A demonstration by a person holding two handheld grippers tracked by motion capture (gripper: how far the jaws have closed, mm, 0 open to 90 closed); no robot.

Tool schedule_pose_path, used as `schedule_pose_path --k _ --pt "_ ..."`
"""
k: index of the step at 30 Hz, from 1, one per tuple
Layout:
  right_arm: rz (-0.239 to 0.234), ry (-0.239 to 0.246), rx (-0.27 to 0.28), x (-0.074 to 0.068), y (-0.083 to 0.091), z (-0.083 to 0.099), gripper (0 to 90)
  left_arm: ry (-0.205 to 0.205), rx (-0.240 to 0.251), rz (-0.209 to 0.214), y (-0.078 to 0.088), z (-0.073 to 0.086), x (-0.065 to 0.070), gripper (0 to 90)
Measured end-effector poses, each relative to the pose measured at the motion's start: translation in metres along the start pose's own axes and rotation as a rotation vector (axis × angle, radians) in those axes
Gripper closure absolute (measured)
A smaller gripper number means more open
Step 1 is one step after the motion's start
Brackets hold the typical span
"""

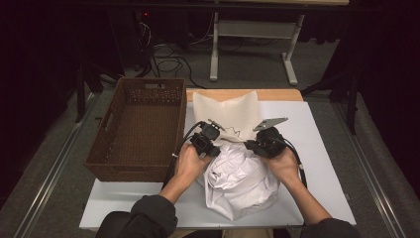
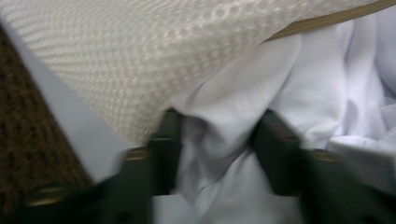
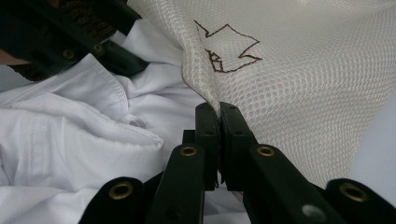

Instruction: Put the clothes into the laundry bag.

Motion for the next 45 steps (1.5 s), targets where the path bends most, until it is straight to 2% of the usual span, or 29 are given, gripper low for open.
schedule_pose_path --k 2,4,6,7,9,10,11,13,15,17,19,20,22,25,28,31,34,36,38,39,45 --pt "-0.002 0.003 0.002 0.0 -0.001 -0.001 88.3 -0.038 0.037 0.012 0.004 -0.001 0.005 84.5" --pt "-0.004 -0.004 0.003 0.0 -0.001 -0.002 88.3 -0.084 0.093 0.039 0.014 -0.002 0.012 86.2" --pt "-0.008 -0.006 0.006 0.0 -0.002 -0.004 88.3 -0.124 0.151 0.088 0.024 -0.004 0.022 86.6" --pt "-0.013 -0.005 0.012 0.0 -0.002 -0.006 88.3 -0.137 0.169 0.105 0.028 -0.005 0.026 86.6" --pt "-0.017 -0.008 0.023 -0.003 -0.002 -0.01 88.3 -0.167 0.175 0.137 0.029 -0.007 0.034 86.7" --pt "-0.022 0.008 0.036 -0.004 -0.002 -0.013 88.3 -0.168 0.175 0.139 0.028 -0.008 0.035 86.6" --pt "-0.025 -0.007 0.03 -0.007 -0.002 -0.013 88.4 -0.158 0.175 0.143 0.024 -0.01 0.036 86.7" --pt "-0.035 0.022 0.032 -0.011 -0.002 -0.013 88.4 -0.119 0.175 0.148 0.014 -0.015 0.034 86.7" --pt "-0.044 0.031 0.026 -0.014 0.001 -0.01 88.4 -0.076 0.172 0.135 -0.001 -0.02 0.03 86.7" --pt "-0.059 0.033 0.032 -0.017 0.005 -0.006 88.5 -0.016 0.176 0.115 -0.02 -0.025 0.024 86.3" --pt "-0.055 0.037 0.02 -0.018 0.007 -0.001 88.5 0.013 0.164 0.12 -0.036 -0.027 0.022 86.1" --pt "-0.042 0.035 0.006 -0.018 0.007 0.003 88.4 0.014 0.164 0.118 -0.04 -0.027 0.023 85.6" --pt "-0.034 0.028 -0.003 -0.014 0.007 0.009 88.4 -0.01 0.175 0.096 -0.034 -0.027 0.024 82.7" --pt "-0.03 -0.002 0.002 -0.006 0.007 0.012 88.3 -0.048 0.183 0.08 -0.017 -0.024 0.023 67.7" --pt "-0.024 -0.016 0.003 -0.006 0.005 0.01 88.2 -0.086 0.177 0.062 0.004 -0.02 0.019 56.9" --pt "-0.023 -0.003 0.002 -0.007 0.001 0.008 88.2 -0.11 0.169 0.052 0.023 -0.014 0.014 53.3" --pt "-0.023 0.002 0.001 -0.007 0.0 0.005 88.2 -0.128 0.177 0.028 0.034 -0.012 0.01 50.5" --pt "-0.025 0.002 -0.001 -0.008 -0.001 0.003 88.1 -0.139 0.195 0.017 0.035 -0.015 0.011 48.2" --pt "-0.029 0.004 0.004 -0.011 -0.002 0.001 88.1 -0.131 0.209 0.029 0.031 -0.02 0.014 46.1" --pt "-0.031 0.015 0.002 -0.011 -0.002 0.0 88.1 -0.129 0.21 0.036 0.027 -0.023 0.016 44.9" --pt "-0.042 0.003 0.003 -0.012 -0.004 -0.003 88.0 -0.128 0.218 0.07 0.004 -0.03 0.025 39.3"
Point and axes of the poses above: each handheld gripper's, and its own axes: y roughly backward along the jaws, z roughly out of its underside, x roughly to its right, the point moved 7 cm from there along -y, roughly forward along the jaws, and after that the axes turned 5 degrees about -z, right-handed, at the moved point
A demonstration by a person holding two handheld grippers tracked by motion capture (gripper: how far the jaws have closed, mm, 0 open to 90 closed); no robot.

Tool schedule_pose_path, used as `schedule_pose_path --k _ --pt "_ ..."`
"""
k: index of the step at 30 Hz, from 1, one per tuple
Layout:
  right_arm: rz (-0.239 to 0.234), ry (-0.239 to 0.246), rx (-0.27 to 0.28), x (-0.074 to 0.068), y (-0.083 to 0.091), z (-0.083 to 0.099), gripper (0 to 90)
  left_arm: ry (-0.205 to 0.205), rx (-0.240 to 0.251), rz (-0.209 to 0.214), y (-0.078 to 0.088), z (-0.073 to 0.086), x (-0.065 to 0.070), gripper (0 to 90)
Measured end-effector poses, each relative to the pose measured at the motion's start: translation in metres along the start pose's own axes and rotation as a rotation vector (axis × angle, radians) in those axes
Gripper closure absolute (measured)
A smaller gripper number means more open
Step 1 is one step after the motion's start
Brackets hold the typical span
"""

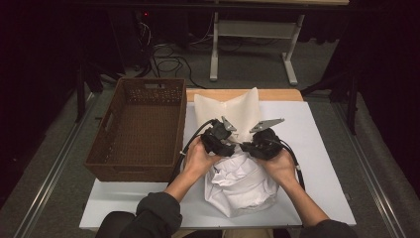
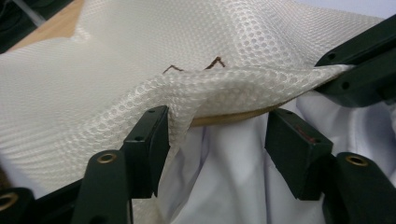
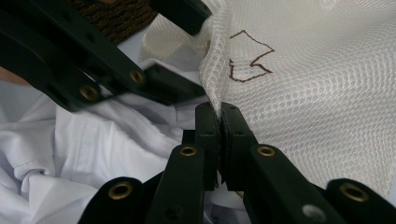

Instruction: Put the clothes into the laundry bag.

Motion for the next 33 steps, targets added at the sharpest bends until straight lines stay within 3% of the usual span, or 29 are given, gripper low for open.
schedule_pose_path --k 3,6,8,10,14,20,23,26,29,33 --pt "-0.006 0.001 -0.008 0.0 -0.002 0.0 87.9 -0.002 0.021 -0.019 -0.005 -0.002 0.001 41.3" --pt "-0.009 -0.009 -0.009 0.0 -0.002 0.0 87.4 0.009 0.054 0.007 -0.002 -0.005 0.001 60.8" --pt "-0.01 -0.011 -0.005 0.001 -0.002 0.0 85.7 -0.005 0.064 0.021 0.002 -0.005 0.002 74.3" --pt "-0.015 -0.012 -0.005 0.001 -0.004 0.0 78.4 -0.019 0.052 0.024 0.003 -0.004 0.004 84.1" --pt "0.012 0.025 -0.017 0.0 -0.004 0.001 66.5 0.007 0.018 0.063 0.005 -0.001 0.001 86.3" --pt "0.068 0.013 0.029 0.009 0.027 0.012 56.2 0.021 -0.011 0.073 0.006 0.002 -0.004 86.4" --pt "0.091 -0.025 0.072 0.017 0.047 0.023 53.4 0.029 -0.021 0.073 0.007 0.003 -0.006 86.3" --pt "0.111 -0.07 0.079 0.026 0.06 0.036 51.2 0.032 -0.027 0.07 0.008 0.003 -0.006 86.2" --pt "0.111 -0.09 0.055 0.03 0.062 0.051 49.8 0.031 -0.036 0.068 0.009 0.003 -0.006 86.0" --pt "0.068 -0.117 0.017 0.026 0.052 0.069 51.3 0.027 -0.042 0.072 0.008 0.001 -0.003 85.8"
Point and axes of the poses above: each handheld gripper's, and its own axes: y roughly backward along the jaws, z roughly out of its underside, x roughly to its right, the point moved 7 cm from there along -y, roughly forward along the jaws, and after that the axes turned 5 degrees about -z, right-handed, at the moved point
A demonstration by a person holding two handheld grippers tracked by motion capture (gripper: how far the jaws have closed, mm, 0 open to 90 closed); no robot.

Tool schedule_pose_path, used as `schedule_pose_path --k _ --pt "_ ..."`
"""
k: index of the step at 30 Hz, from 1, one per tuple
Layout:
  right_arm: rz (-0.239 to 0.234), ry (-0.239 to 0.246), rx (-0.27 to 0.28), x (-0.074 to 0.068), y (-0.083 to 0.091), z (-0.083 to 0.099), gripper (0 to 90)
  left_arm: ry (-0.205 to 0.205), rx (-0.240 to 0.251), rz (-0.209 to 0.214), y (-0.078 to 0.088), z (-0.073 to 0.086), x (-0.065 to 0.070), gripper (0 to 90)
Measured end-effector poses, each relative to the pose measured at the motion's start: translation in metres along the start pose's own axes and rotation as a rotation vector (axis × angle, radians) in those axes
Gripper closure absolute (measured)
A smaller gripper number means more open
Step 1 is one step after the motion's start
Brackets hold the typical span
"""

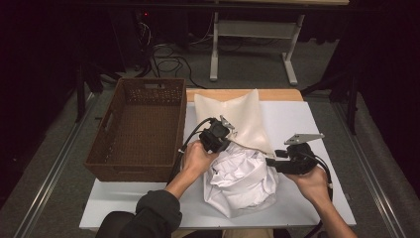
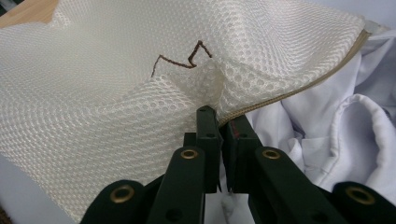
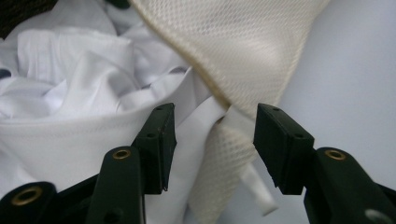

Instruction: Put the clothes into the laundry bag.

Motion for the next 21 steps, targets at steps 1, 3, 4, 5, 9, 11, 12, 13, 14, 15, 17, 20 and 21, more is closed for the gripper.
schedule_pose_path --k 1,3,4,5,9,11,12,13,14,15,17,20,21 --pt "-0.011 0.0 -0.008 -0.002 -0.003 0.002 54.5 -0.005 -0.003 0.001 0.0 -0.001 0.001 85.8" --pt "-0.054 0.008 -0.037 -0.01 -0.015 0.004 64.0 -0.01 0.001 0.008 0.001 -0.002 0.004 85.9" --pt "-0.072 0.015 -0.053 -0.015 -0.021 0.004 69.0 -0.011 0.001 0.01 0.002 -0.002 0.005 85.9" --pt "-0.086 0.022 -0.066 -0.018 -0.025 0.004 75.9 -0.016 0.001 0.015 0.002 -0.002 0.006 85.9" --pt "-0.088 0.069 -0.107 -0.03 -0.045 -0.005 90.0 -0.047 0.009 0.037 0.006 -0.002 0.012 86.2" --pt "-0.068 0.097 -0.082 -0.034 -0.047 -0.014 90.0 -0.065 0.009 0.043 0.009 -0.002 0.015 86.2" --pt "-0.061 0.104 -0.062 -0.035 -0.046 -0.019 90.0 -0.07 0.013 0.048 0.01 -0.002 0.016 86.3" --pt "-0.049 0.109 -0.051 -0.035 -0.046 -0.023 90.0 -0.082 0.015 0.051 0.011 -0.001 0.017 86.3" --pt "-0.029 0.112 -0.027 -0.035 -0.045 -0.03 90.0 -0.087 0.013 0.051 0.011 -0.001 0.018 86.3" --pt "-0.008 0.114 -0.021 -0.033 -0.046 -0.034 90.0 -0.092 0.01 0.05 0.011 0.0 0.018 86.3" --pt "0.04 0.12 -0.037 -0.024 -0.054 -0.038 90.0 -0.081 -0.004 0.048 0.008 0.002 0.016 86.3" --pt "0.012 0.061 -0.075 -0.015 -0.063 -0.033 87.7 -0.053 -0.016 0.049 0.004 0.003 0.013 85.9" --pt "0.008 0.057 -0.064 -0.015 -0.061 -0.033 85.0 -0.051 -0.021 0.047 0.003 0.003 0.012 85.9"
Point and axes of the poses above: each handheld gripper's, and its own axes: y roughly backward along the jaws, z roughly out of its underside, x roughly to its right, the point moved 7 cm from there along -y, roughly forward along the jaws, and after that the axes turned 5 degrees about -z, right-handed, at the moved point
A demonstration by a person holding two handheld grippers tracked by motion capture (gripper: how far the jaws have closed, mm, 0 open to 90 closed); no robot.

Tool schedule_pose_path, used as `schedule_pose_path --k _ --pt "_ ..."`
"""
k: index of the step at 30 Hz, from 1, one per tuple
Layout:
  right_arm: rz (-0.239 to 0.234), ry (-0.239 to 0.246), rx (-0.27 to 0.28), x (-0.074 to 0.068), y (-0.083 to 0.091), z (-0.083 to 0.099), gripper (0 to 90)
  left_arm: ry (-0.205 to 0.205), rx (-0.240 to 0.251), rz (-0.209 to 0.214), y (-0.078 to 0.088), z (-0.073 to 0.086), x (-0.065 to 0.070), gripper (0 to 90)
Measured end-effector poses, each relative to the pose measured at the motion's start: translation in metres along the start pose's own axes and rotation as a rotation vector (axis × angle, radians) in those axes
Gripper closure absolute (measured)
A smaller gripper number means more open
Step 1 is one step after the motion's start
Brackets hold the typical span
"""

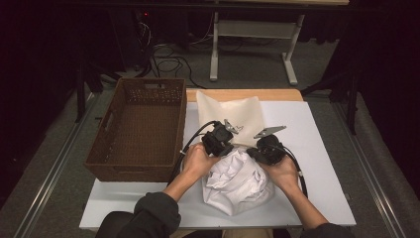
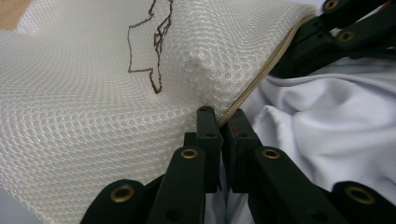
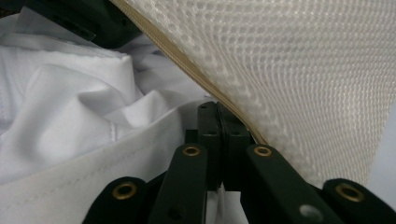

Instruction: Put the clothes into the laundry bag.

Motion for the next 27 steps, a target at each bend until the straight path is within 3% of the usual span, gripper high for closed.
schedule_pose_path --k 9,13,17,21,24,27 --pt "-0.037 0.009 0.086 -0.012 0.065 0.015 65.3 0.022 -0.007 -0.012 -0.003 -0.001 -0.001 85.3" --pt "-0.082 0.039 0.083 -0.028 0.072 0.026 59.3 0.022 -0.017 -0.016 -0.003 -0.001 -0.002 85.3" --pt "-0.124 0.056 0.065 -0.043 0.063 0.027 52.8 0.021 -0.018 -0.021 -0.003 -0.002 -0.001 85.2" --pt "-0.097 0.041 0.012 -0.04 0.035 0.023 49.8 0.021 -0.012 -0.027 -0.001 -0.002 -0.002 85.0" --pt "-0.106 0.019 -0.025 -0.037 0.022 0.02 63.4 0.021 -0.006 -0.027 0.0 -0.002 -0.003 85.0" --pt "-0.081 0.056 -0.055 -0.034 0.013 0.018 80.5 0.013 -0.004 -0.026 0.002 -0.002 -0.002 85.3"
Point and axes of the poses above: each handheld gripper's, and its own axes: y roughly backward along the jaws, z roughly out of its underside, x roughly to its right, the point moved 7 cm from there along -y, roughly forward along the jaws, and after that the axes turned 5 degrees about -z, right-handed, at the moved point
